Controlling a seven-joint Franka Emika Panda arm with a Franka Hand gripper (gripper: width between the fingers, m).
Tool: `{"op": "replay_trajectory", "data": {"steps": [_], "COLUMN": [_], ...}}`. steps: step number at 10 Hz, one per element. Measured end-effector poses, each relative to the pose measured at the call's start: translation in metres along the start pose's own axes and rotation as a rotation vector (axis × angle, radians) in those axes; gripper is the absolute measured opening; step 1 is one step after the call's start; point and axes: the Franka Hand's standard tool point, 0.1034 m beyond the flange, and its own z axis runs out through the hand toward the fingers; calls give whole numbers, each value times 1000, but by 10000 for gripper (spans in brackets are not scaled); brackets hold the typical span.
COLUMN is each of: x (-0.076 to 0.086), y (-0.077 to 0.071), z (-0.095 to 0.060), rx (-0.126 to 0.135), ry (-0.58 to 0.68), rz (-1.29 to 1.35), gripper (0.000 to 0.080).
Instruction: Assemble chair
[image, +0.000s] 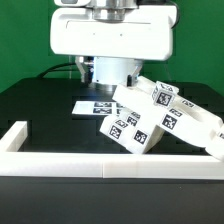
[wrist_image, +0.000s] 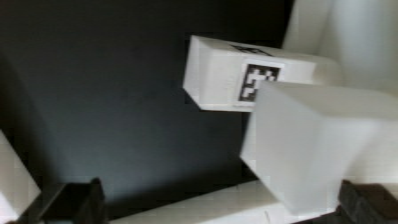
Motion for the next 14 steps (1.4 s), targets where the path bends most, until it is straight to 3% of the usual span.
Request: {"op": "replay_trajectory", "data": {"steps": [3,5,14], "x": [-12,-1,0], "y": [21,34,35], "z": [16,17,16], "rx": [-25,-43,-42], "ry": [8,81,73], "rz": [-5,-11,-1], "gripper": [649,649,649]}}
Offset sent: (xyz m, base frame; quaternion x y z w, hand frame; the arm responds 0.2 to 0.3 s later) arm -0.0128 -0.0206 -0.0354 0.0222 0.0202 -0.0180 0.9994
